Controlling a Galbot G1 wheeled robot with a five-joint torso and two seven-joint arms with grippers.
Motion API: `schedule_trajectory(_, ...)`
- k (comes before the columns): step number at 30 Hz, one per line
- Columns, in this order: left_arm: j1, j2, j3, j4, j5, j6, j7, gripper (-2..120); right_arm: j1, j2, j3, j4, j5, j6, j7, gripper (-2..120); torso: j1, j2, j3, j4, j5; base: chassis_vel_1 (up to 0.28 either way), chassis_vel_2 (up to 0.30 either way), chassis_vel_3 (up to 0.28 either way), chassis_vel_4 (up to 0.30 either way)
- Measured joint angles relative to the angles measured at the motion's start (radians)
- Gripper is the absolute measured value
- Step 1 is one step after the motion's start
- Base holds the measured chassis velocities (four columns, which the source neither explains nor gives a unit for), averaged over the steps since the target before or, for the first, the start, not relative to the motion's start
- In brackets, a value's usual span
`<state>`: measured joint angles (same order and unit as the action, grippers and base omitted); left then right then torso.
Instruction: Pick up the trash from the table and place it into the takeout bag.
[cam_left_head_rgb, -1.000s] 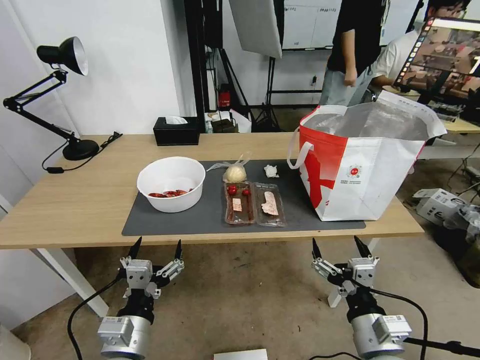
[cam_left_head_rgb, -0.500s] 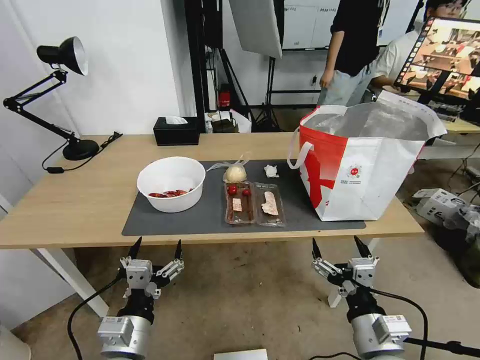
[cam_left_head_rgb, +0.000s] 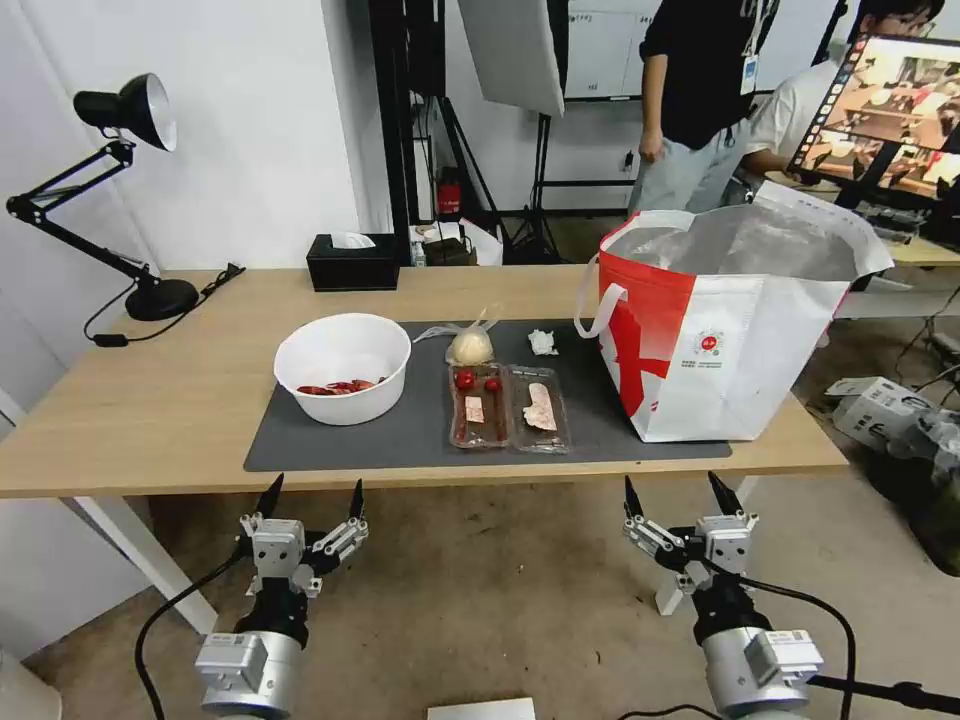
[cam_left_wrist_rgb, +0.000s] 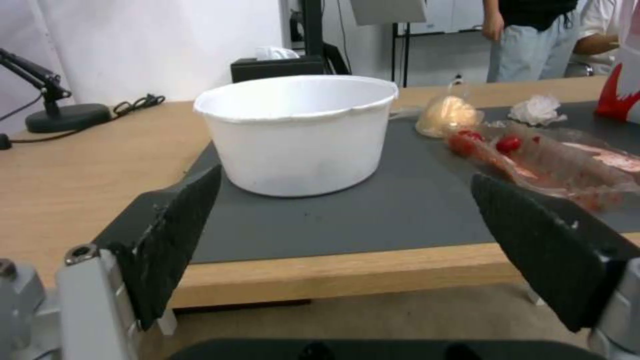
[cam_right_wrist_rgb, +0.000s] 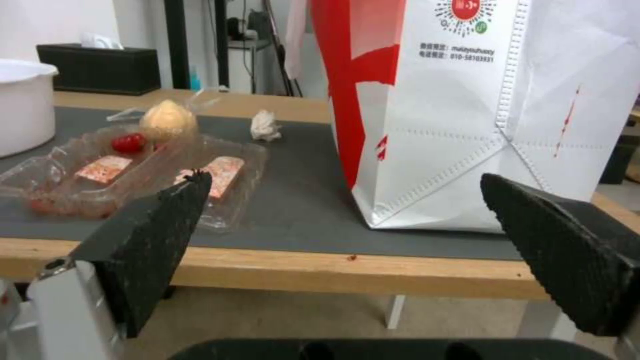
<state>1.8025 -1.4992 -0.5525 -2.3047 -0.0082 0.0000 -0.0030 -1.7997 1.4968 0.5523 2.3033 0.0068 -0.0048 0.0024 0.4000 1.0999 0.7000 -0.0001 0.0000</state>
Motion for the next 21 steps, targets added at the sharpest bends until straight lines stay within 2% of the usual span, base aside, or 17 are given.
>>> schedule_trajectory(5,0.028,0.015,-0.03,-0.067,-0.085,0.0,-0.039,100,0.01,-0.041,0.031,0.049,0.084,-0.069,0.033,100,0.0,0.0,0.0,0.0002,0.0001,0.0,0.0,0.0,0.0)
schedule_trajectory(8,0.07,0.036,-0.073,-0.166,-0.214,0.0,-0.099,100,0.021,-0.09,0.067,0.106,0.177,-0.143,0.072,100,0.0,0.0,0.0,0.0004,-0.0008,0.0,0.0,0.0,0.0)
schedule_trajectory(9,0.07,0.036,-0.073,-0.166,-0.214,0.0,-0.099,100,0.021,-0.09,0.067,0.106,0.177,-0.143,0.072,100,0.0,0.0,0.0,0.0004,-0.0008,0.0,0.0,0.0,0.0)
schedule_trajectory(11,0.094,0.049,-0.098,-0.195,-0.288,-0.001,-0.133,100,0.023,-0.11,0.075,0.122,0.215,-0.174,0.085,100,0.0,0.0,0.0,0.0,0.0009,0.0,0.0,0.0,0.0)
schedule_trajectory(12,0.103,0.053,-0.106,-0.198,-0.311,-0.001,-0.143,100,0.028,-0.124,0.083,0.139,0.244,-0.196,0.096,100,0.0,0.0,0.0,0.0002,0.0,0.0,0.0,0.0,0.0)
schedule_trajectory(13,0.103,0.053,-0.106,-0.198,-0.311,-0.001,-0.143,100,0.028,-0.124,0.083,0.139,0.244,-0.196,0.096,100,0.0,0.0,0.0,0.0002,0.0,0.0,0.0,0.0,0.0)
schedule_trajectory(15,0.129,0.057,-0.103,-0.201,-0.337,-0.007,-0.132,100,0.038,-0.167,0.108,0.183,0.328,-0.263,0.127,100,0.0,0.0,0.0,0.0003,-0.0002,0.0,0.0,0.0,0.0)
schedule_trajectory(16,0.135,0.057,-0.1,-0.201,-0.338,-0.01,-0.129,100,0.043,-0.18,0.105,0.183,0.345,-0.267,0.125,100,0.0,0.0,0.0,-0.0002,-0.0003,0.0,0.0,0.0,0.0)
schedule_trajectory(21,0.145,0.06,-0.099,-0.201,-0.333,-0.023,-0.124,100,0.078,-0.214,0.052,0.15,0.419,-0.262,0.107,100,0.0,0.0,0.0,0.0002,0.0002,0.0,0.0,0.0,0.0)
